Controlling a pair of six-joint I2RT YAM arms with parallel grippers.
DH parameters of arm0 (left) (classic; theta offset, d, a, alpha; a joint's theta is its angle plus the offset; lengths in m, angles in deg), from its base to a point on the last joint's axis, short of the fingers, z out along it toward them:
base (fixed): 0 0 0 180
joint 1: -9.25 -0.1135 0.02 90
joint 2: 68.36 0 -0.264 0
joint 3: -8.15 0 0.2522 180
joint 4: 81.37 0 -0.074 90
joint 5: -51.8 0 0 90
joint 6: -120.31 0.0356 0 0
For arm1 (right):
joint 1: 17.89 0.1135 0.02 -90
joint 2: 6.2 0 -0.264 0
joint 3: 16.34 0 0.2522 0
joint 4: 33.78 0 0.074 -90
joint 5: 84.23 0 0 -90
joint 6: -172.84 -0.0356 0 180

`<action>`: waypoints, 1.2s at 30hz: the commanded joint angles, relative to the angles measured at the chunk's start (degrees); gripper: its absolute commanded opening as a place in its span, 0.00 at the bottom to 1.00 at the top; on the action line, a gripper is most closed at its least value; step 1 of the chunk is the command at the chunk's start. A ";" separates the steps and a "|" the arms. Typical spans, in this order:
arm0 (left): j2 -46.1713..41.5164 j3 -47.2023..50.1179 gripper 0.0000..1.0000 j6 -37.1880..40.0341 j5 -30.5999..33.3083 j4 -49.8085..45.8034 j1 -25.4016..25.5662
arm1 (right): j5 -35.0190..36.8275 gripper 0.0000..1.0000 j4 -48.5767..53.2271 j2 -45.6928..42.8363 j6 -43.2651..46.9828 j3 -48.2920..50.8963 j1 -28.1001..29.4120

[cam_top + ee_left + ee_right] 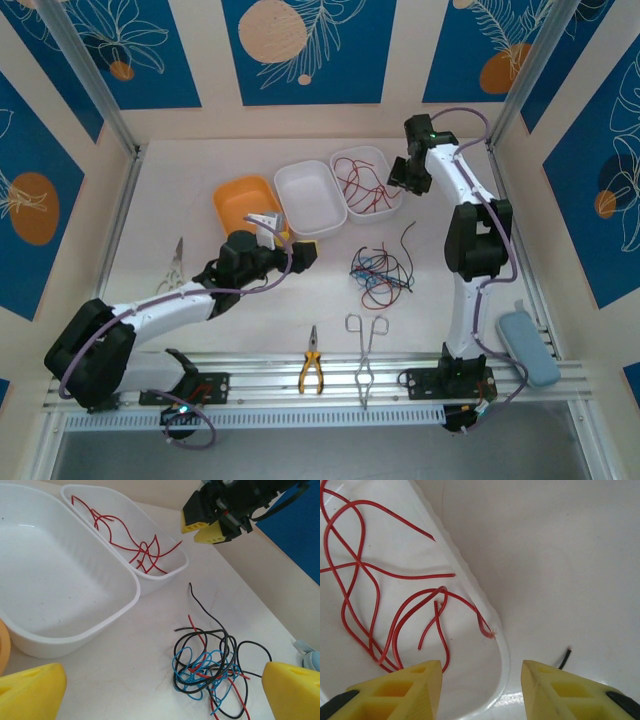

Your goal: Untangle the cables

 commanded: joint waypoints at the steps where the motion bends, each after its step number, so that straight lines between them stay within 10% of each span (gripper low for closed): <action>1: 0.38 -0.39 1.00 -0.61 -0.44 1.49 -0.55 | -1.78 0.44 0.63 1.94 -0.27 -2.47 -0.13; 22: 1.84 -0.78 1.00 -1.00 -0.51 2.09 -0.50 | -1.51 0.18 -0.02 2.38 0.47 -1.34 0.00; 36: 1.74 -0.79 1.00 -0.86 -0.68 2.13 -0.56 | -0.53 0.25 -0.01 3.88 -0.22 -2.02 -0.40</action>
